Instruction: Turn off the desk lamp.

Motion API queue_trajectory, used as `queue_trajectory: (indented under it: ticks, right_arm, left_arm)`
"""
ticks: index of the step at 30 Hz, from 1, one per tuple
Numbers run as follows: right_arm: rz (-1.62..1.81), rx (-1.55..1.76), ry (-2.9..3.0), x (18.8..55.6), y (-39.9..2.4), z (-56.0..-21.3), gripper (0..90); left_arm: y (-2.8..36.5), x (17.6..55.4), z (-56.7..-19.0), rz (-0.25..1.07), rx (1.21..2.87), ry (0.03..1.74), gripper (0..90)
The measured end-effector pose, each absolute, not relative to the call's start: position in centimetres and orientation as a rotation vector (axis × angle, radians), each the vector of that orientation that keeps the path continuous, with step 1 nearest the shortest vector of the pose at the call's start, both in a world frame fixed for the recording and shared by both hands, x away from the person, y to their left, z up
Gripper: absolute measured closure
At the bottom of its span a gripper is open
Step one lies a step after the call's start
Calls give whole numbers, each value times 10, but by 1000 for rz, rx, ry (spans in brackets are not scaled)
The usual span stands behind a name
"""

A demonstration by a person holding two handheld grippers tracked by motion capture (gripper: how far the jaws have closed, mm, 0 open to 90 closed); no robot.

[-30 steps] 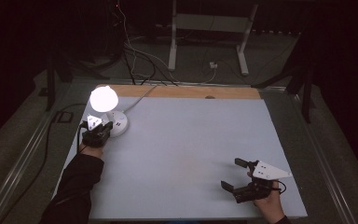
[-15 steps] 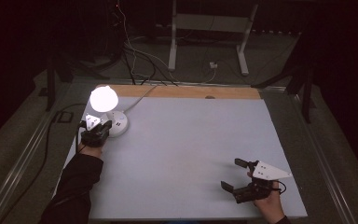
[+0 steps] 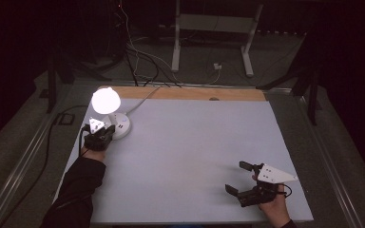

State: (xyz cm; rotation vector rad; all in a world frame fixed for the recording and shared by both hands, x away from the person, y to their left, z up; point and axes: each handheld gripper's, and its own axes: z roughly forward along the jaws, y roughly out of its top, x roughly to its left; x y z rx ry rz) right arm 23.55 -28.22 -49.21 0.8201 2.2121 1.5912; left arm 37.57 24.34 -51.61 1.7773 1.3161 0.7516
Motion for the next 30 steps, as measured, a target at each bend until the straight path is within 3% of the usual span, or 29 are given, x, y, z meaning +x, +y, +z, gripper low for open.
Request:
queue_trajectory:
  ticks: [22,28,30]
  right_arm:
    - [1585,823,2223,236,-281,-493,0]
    - [1592,831,2212,236,-283,-493,0]
    - [1592,834,2214,237,-283,-493,0]
  left_arm:
    - [242,378,-519,748,1810,1324,900]
    - [248,374,-505,722,1723,1325,900]
    - [249,372,-500,723,1723,1324,860]
